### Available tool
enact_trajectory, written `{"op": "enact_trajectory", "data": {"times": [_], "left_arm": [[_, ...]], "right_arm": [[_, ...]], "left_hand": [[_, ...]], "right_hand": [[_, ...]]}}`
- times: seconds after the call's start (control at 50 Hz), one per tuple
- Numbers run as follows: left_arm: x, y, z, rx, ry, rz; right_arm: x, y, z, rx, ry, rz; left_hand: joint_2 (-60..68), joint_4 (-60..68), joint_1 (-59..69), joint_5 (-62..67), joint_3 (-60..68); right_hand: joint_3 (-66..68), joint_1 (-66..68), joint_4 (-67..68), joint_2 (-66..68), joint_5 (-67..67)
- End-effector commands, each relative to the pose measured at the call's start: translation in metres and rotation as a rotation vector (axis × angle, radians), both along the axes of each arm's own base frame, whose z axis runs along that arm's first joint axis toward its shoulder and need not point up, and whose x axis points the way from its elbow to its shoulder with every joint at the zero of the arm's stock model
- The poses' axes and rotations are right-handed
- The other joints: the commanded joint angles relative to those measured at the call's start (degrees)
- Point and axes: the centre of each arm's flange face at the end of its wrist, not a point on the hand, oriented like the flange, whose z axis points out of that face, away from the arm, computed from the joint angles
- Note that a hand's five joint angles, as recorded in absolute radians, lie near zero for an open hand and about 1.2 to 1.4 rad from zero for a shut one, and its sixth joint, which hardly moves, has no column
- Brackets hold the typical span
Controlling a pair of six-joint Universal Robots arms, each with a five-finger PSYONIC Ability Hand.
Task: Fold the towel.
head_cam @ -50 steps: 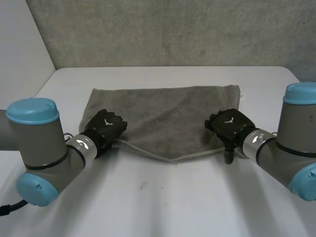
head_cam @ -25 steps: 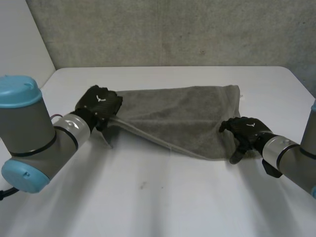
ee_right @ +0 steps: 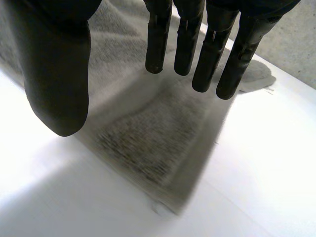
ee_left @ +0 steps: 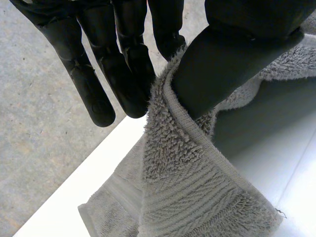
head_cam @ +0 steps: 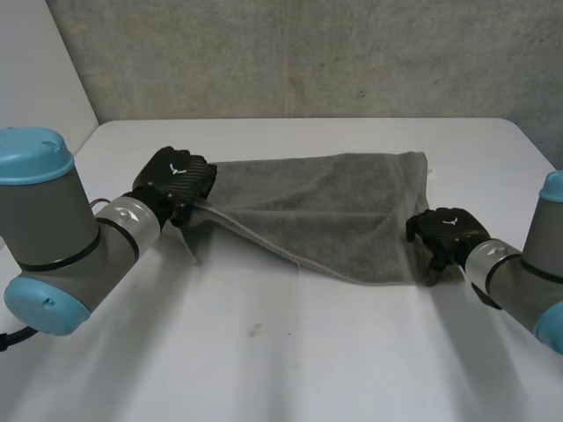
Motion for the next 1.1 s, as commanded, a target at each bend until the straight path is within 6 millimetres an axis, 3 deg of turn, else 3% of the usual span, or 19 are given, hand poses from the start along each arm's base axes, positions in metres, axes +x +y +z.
{"op": "enact_trajectory", "data": {"times": [0.02, 0.56, 0.9, 0.96, 1.0, 1.1], "left_arm": [[0.000, 0.000, -0.004, 0.010, -0.003, 0.000], [0.000, 0.001, -0.008, 0.022, -0.007, -0.001], [0.000, 0.001, -0.010, 0.027, -0.009, -0.001], [0.000, 0.001, -0.010, 0.029, -0.010, -0.001], [0.000, 0.001, -0.012, 0.033, -0.012, -0.001], [0.000, 0.000, -0.014, 0.037, -0.015, -0.002]], "right_arm": [[-0.019, -0.012, -0.003, -0.017, 0.127, 0.022], [-0.018, -0.031, -0.018, -0.023, 0.121, 0.057], [-0.006, -0.047, -0.012, -0.074, 0.112, 0.069], [0.000, -0.047, -0.016, -0.071, 0.112, 0.082], [0.001, -0.048, -0.016, -0.074, 0.110, 0.086], [0.001, -0.049, -0.012, -0.083, 0.109, 0.085]], "left_hand": [[10.2, 10.1, 10.3, 10.4, 10.3], [10.2, 10.1, 10.3, 10.4, 10.3], [10.2, 10.1, 10.3, 10.4, 10.3], [10.2, 10.1, 10.3, 10.4, 10.3], [10.2, 10.1, 10.3, 10.4, 10.3], [10.2, 10.1, 10.3, 10.4, 10.3]], "right_hand": [[-1.9, -1.3, -1.6, -2.0, 0.1], [6.5, 7.1, 6.8, 6.4, 8.5], [12.4, 13.0, 12.7, 12.3, 14.4], [21.5, 22.0, 21.8, 21.4, 23.5], [37.1, 37.6, 37.3, 36.9, 39.1], [50.9, 51.4, 51.1, 50.7, 52.8]]}}
